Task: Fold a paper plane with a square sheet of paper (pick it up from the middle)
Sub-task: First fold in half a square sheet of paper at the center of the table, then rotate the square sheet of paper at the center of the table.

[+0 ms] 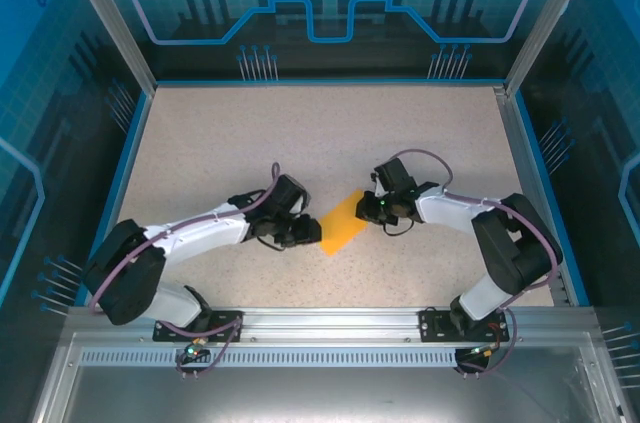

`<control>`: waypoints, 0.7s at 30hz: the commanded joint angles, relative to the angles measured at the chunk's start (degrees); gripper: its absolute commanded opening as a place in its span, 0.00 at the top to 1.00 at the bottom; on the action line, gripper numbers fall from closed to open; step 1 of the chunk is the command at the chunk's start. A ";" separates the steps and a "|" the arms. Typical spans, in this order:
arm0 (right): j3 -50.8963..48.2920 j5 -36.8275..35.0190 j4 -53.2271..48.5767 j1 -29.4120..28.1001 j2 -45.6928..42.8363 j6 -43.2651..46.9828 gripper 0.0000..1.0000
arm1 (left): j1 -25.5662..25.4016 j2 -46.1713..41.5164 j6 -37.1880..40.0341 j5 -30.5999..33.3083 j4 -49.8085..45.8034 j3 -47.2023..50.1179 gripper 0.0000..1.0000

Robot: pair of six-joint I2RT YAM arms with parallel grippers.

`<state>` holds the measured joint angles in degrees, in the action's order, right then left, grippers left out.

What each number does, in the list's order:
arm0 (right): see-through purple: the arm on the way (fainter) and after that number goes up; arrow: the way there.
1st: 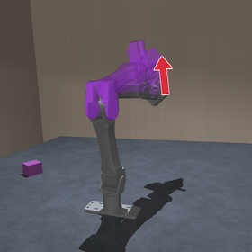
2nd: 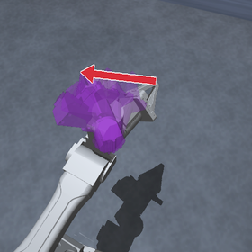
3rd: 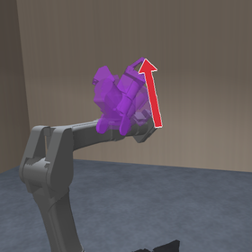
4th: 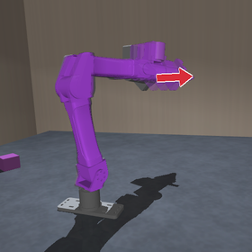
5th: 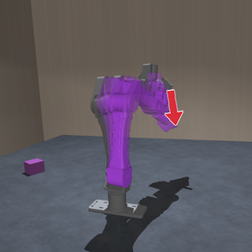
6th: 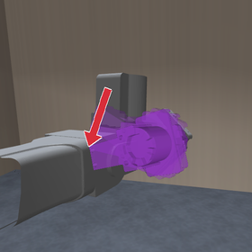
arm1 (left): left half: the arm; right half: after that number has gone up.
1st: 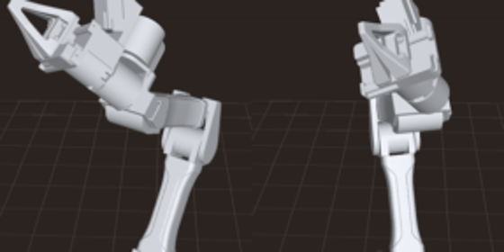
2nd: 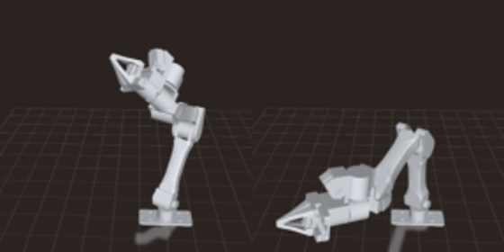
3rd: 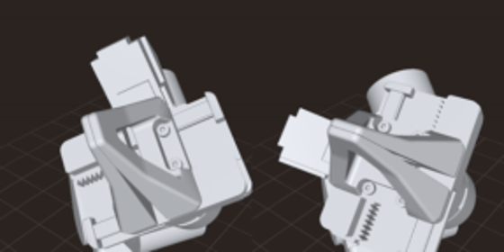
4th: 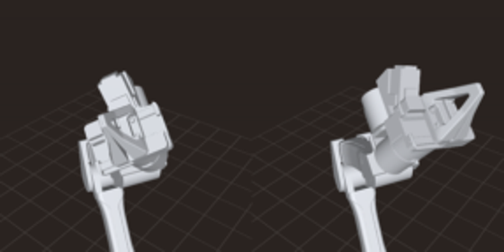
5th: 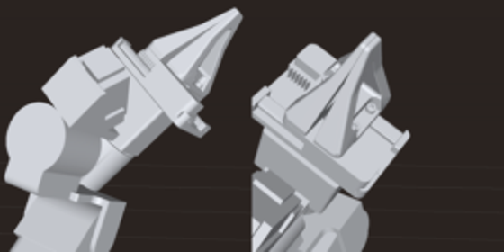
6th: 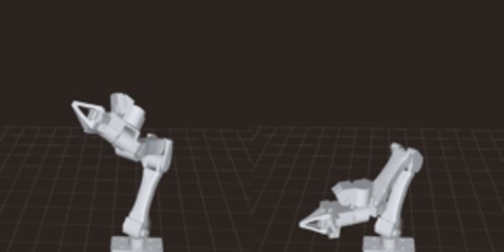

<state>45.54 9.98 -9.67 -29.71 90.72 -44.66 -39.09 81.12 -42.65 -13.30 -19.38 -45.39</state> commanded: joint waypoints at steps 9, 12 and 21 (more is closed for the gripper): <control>9.71 -19.27 -15.83 -3.07 3.57 -6.17 0.55 | 9.79 0.61 -1.20 2.09 -1.04 -2.78 0.40; 12.30 -18.51 -16.26 -3.07 6.96 -5.89 0.52 | 10.30 1.31 -1.28 1.68 -0.82 -2.78 0.34; 18.31 -11.93 -15.41 -3.67 15.94 -1.91 0.52 | 12.45 1.38 -1.73 0.41 -0.17 -0.75 0.16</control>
<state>61.41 -5.13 -24.67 -32.34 103.42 -48.58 -27.57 82.46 -43.75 -11.66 -19.51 -47.40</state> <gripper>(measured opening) 0.482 0.832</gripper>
